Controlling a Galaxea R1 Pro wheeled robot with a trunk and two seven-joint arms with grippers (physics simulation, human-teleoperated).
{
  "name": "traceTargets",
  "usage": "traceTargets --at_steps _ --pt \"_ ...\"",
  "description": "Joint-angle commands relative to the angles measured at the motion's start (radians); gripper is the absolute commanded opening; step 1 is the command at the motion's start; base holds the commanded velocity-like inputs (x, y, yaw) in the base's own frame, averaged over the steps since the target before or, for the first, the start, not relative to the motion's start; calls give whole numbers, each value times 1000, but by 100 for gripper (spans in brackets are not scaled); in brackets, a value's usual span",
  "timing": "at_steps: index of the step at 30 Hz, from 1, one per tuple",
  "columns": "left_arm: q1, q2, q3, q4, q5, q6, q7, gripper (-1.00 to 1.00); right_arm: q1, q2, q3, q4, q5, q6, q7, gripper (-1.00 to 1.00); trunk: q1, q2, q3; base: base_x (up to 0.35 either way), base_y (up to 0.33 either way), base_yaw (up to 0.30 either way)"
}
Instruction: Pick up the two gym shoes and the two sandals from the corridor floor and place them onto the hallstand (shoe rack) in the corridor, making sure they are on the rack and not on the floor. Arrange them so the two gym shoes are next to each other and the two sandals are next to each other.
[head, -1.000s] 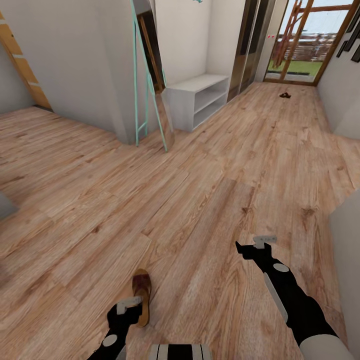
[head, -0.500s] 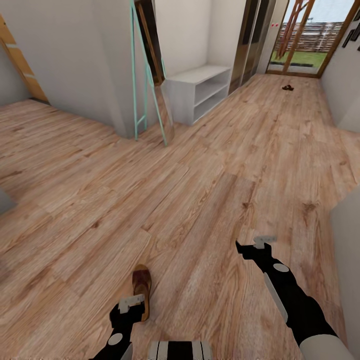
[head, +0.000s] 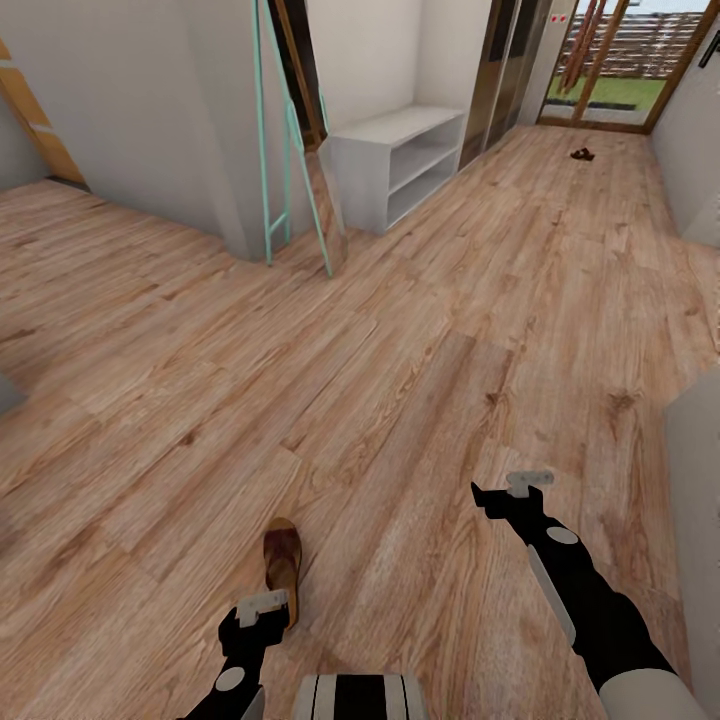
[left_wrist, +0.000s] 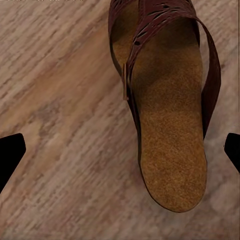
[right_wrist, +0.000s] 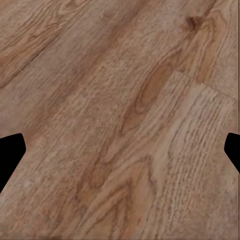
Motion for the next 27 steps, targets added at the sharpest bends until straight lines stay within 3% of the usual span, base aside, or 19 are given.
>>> traceTargets --at_steps 1,11,18,27 --pt "0 0 2 0 2 -4 1 100 0 -1 1 -1 -5 5 0 100 0 0 -1 0 0 -155" --pt "1 0 2 0 1 -4 1 100 0 -1 1 -1 -5 5 0 100 0 0 -1 0 0 -249" --pt "2 1 2 0 1 -4 1 100 0 0 1 -1 -5 5 0 100 0 0 -1 0 0 -95" --pt "4 4 2 0 5 -4 2 100 0 2 3 -2 -5 5 0 100 4 -2 -38 0 0 -13"
